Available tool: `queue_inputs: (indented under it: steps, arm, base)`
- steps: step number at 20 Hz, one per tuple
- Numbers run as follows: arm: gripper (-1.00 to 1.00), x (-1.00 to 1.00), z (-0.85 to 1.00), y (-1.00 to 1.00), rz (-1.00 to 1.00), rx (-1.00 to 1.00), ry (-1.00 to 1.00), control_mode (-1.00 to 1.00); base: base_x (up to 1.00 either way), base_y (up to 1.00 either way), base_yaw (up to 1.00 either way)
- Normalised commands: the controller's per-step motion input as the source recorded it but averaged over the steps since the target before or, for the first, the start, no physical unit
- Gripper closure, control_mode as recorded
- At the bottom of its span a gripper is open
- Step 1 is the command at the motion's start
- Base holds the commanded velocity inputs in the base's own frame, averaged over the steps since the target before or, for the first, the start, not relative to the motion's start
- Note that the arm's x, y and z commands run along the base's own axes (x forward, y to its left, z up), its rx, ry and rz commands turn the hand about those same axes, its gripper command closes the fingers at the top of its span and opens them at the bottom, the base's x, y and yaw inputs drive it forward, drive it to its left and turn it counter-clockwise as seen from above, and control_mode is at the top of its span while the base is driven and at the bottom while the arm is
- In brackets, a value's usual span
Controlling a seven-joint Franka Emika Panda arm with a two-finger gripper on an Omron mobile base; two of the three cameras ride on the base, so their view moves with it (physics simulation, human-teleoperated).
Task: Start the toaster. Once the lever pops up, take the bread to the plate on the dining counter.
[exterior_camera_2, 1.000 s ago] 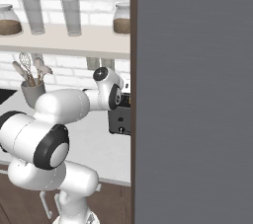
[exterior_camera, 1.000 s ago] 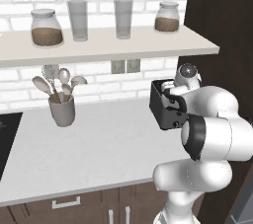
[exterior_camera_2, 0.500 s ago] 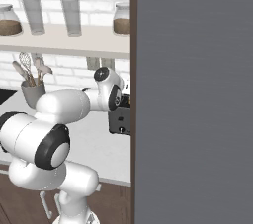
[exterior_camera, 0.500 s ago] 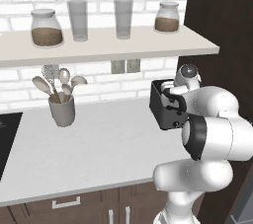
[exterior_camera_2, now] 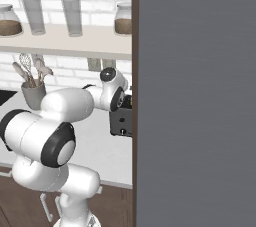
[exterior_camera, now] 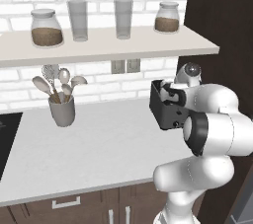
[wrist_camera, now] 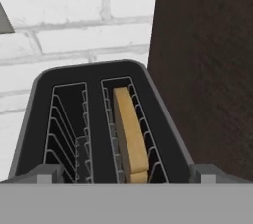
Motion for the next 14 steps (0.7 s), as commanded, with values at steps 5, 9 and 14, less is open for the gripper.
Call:
queue_inputs:
  steps: [5, 9, 14]
  arm:
    - [-1.0, 0.03, 0.0, 0.0, 0.0, 0.0, -0.06, -1.0]
    - [-1.0, 0.04, 0.0, 0.0, 0.0, 0.0, -0.02, -1.0]
    - [-1.0, 0.04, 0.0, 0.0, 0.0, 0.0, 0.0, -1.0]
  base:
    - [0.0, 0.0, 0.0]
    - [0.0, 0.0, 0.0]
    - [0.0, 0.0, 0.0]
